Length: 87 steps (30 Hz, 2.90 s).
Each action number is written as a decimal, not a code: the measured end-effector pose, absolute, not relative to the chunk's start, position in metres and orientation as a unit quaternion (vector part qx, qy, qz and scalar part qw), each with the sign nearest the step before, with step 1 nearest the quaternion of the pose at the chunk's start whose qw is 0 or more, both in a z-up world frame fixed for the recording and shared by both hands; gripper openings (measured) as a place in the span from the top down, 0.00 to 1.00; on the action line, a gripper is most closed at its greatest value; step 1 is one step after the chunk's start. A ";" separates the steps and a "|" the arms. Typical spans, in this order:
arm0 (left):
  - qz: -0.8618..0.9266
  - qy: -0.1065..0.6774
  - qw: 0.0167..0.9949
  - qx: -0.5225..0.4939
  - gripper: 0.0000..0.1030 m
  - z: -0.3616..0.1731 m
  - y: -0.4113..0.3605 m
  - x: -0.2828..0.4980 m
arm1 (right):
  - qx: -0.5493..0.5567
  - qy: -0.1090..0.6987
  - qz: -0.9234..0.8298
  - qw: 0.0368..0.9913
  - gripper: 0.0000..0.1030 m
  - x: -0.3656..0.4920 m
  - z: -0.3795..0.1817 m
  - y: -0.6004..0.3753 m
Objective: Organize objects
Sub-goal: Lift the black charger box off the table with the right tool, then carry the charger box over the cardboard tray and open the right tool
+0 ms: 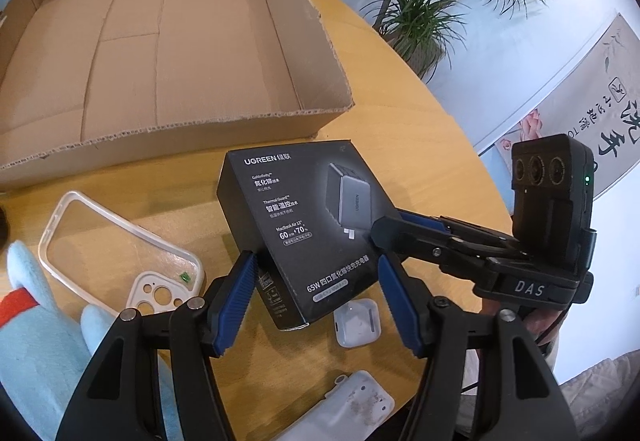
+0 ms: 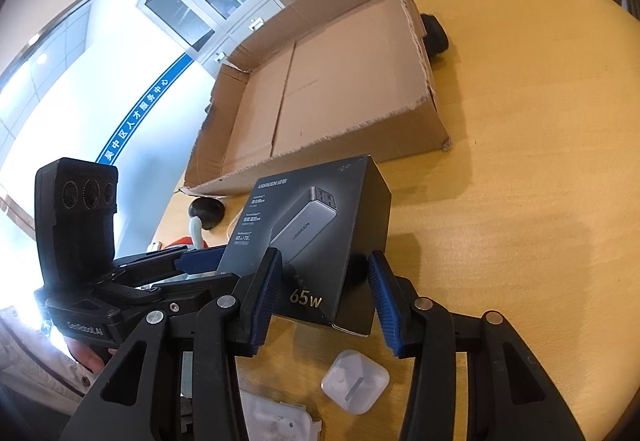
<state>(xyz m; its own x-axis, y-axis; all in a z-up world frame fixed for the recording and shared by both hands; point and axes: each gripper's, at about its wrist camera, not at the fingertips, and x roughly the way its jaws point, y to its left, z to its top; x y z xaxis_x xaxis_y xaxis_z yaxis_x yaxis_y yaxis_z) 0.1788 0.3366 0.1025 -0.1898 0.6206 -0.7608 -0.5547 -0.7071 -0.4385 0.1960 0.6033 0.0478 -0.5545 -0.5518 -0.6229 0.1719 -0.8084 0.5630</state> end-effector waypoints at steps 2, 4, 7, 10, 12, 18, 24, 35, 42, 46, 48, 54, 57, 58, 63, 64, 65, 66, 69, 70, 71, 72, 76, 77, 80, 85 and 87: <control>0.774 -0.032 0.381 -0.505 0.41 0.105 0.337 0.179 | 0.416 -0.221 -0.856 0.212 0.58 0.197 0.052 0.602; 0.777 -0.031 0.380 -0.501 0.42 0.107 0.338 0.179 | 0.412 -0.215 -0.860 0.212 0.58 0.199 0.055 0.601; 0.781 -0.033 0.377 -0.496 0.45 0.110 0.338 0.177 | 0.406 -0.213 -0.863 0.211 0.58 0.199 0.060 0.601; 0.784 -0.035 0.377 -0.491 0.45 0.114 0.338 0.175 | 0.400 -0.212 -0.866 0.213 0.58 0.198 0.065 0.601; 0.788 -0.034 0.376 -0.486 0.45 0.117 0.339 0.174 | 0.396 -0.209 -0.868 0.214 0.58 0.197 0.069 0.601; 0.801 -0.030 0.371 -0.469 0.45 0.129 0.338 0.168 | 0.385 -0.198 -0.873 0.224 0.58 0.191 0.086 0.596; 0.820 -0.018 0.356 -0.447 0.45 0.148 0.334 0.154 | 0.373 -0.181 -0.880 0.232 0.58 0.177 0.106 0.583; 0.836 0.003 0.348 -0.424 0.45 0.160 0.336 0.130 | 0.361 -0.172 -0.889 0.224 0.58 0.139 0.127 0.576; 0.841 0.014 0.341 -0.420 0.45 0.160 0.341 0.111 | 0.362 -0.157 -0.892 0.219 0.58 0.121 0.128 0.574; 0.844 0.024 0.338 -0.415 0.45 0.161 0.349 0.099 | 0.361 -0.152 -0.895 0.213 0.58 0.108 0.127 0.575; 0.844 0.027 0.338 -0.416 0.45 0.159 0.353 0.094 | 0.363 -0.156 -0.895 0.207 0.58 0.099 0.124 0.577; 0.840 0.025 0.335 -0.426 0.45 0.147 0.362 0.076 | 0.373 -0.163 -0.892 0.194 0.58 0.077 0.113 0.583; 0.835 0.022 0.334 -0.436 0.45 0.139 0.365 0.069 | 0.384 -0.170 -0.888 0.190 0.58 0.068 0.103 0.588; 0.834 0.023 0.334 -0.438 0.45 0.137 0.366 0.068 | 0.386 -0.172 -0.886 0.189 0.58 0.066 0.101 0.589; 0.828 0.027 0.336 -0.449 0.45 0.126 0.373 0.062 | 0.394 -0.176 -0.884 0.180 0.58 0.057 0.090 0.594; 0.827 0.026 0.337 -0.450 0.45 0.124 0.373 0.061 | 0.396 -0.178 -0.883 0.178 0.58 0.054 0.088 0.596; 0.825 0.026 0.337 -0.452 0.45 0.122 0.374 0.059 | 0.398 -0.179 -0.882 0.176 0.58 0.053 0.086 0.597; 0.825 0.026 0.337 -0.454 0.45 0.120 0.375 0.057 | 0.400 -0.181 -0.881 0.175 0.58 0.051 0.084 0.598; 0.821 0.026 0.338 -0.460 0.46 0.116 0.377 0.052 | 0.405 -0.181 -0.880 0.171 0.58 0.046 0.079 0.600; 0.820 0.026 0.338 -0.461 0.46 0.115 0.376 0.051 | 0.406 -0.180 -0.880 0.171 0.58 0.045 0.078 0.600; 0.819 0.025 0.338 -0.464 0.46 0.114 0.376 0.051 | 0.408 -0.180 -0.879 0.171 0.58 0.044 0.076 0.601; 0.818 0.026 0.338 -0.465 0.46 0.113 0.376 0.051 | 0.409 -0.178 -0.878 0.171 0.58 0.042 0.075 0.601; 0.815 0.030 0.336 -0.471 0.47 0.109 0.376 0.049 | 0.416 -0.175 -0.876 0.170 0.58 0.039 0.069 0.600; 0.814 0.031 0.336 -0.472 0.47 0.108 0.376 0.049 | 0.418 -0.175 -0.875 0.170 0.58 0.038 0.067 0.600; 0.812 0.029 0.335 -0.478 0.47 0.104 0.376 0.048 | 0.422 -0.176 -0.873 0.168 0.58 0.037 0.063 0.600; 0.805 0.026 0.335 -0.489 0.47 0.098 0.375 0.046 | 0.431 -0.174 -0.870 0.163 0.58 0.034 0.056 0.599; 0.803 0.025 0.336 -0.492 0.48 0.096 0.375 0.045 | 0.432 -0.167 -0.872 0.159 0.58 0.033 0.055 0.598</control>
